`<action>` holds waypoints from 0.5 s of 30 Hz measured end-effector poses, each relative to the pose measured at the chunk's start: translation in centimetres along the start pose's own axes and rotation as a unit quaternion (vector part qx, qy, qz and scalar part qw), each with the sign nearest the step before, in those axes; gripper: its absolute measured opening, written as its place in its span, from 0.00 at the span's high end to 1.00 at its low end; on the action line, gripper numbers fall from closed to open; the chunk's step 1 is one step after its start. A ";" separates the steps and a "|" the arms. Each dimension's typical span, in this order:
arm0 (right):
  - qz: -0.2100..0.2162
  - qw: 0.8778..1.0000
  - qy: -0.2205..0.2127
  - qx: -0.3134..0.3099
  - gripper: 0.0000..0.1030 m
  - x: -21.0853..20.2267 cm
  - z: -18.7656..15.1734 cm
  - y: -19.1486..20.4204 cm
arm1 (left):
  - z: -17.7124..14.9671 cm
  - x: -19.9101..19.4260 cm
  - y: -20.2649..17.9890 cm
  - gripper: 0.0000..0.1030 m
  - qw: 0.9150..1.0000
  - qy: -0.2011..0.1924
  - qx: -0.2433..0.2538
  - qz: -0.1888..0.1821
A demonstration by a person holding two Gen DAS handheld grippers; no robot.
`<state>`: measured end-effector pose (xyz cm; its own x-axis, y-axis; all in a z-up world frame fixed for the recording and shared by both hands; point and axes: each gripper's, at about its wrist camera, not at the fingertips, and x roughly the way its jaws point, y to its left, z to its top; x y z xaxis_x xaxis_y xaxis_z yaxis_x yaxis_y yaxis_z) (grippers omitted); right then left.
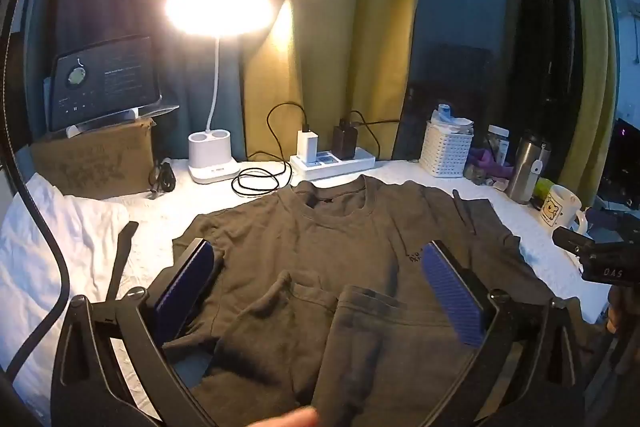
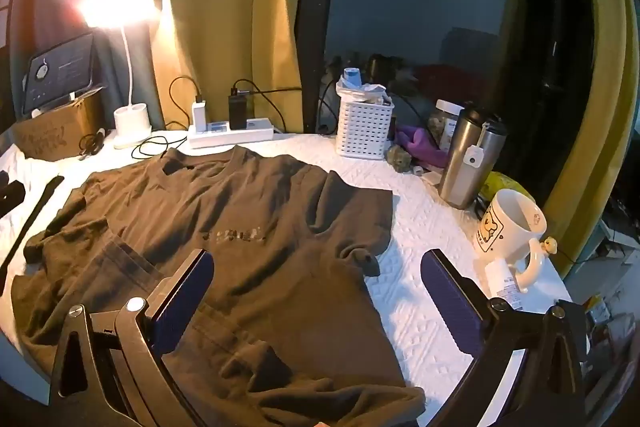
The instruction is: Fold small clothes
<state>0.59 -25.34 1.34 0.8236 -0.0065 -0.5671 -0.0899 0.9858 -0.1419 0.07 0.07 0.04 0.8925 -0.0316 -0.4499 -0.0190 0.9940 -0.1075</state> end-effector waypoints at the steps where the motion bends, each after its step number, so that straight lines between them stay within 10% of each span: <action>1: 0.001 1.000 0.001 -0.001 0.00 -0.1 -0.1 0.1 | -0.2 0.5 0.5 0.00 1.000 0.008 -0.004 0.002; 15: 0.002 1.000 0.007 0.002 0.00 0.7 0.9 -0.1 | 0.1 -0.1 -0.7 0.00 1.000 -0.007 0.010 0.008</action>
<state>1.65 -25.26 1.69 0.8153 -0.0045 -0.5790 -0.0914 0.9864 -0.1364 0.03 -0.56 0.27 0.8987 -0.0150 -0.4383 -0.0240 0.9962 -0.0832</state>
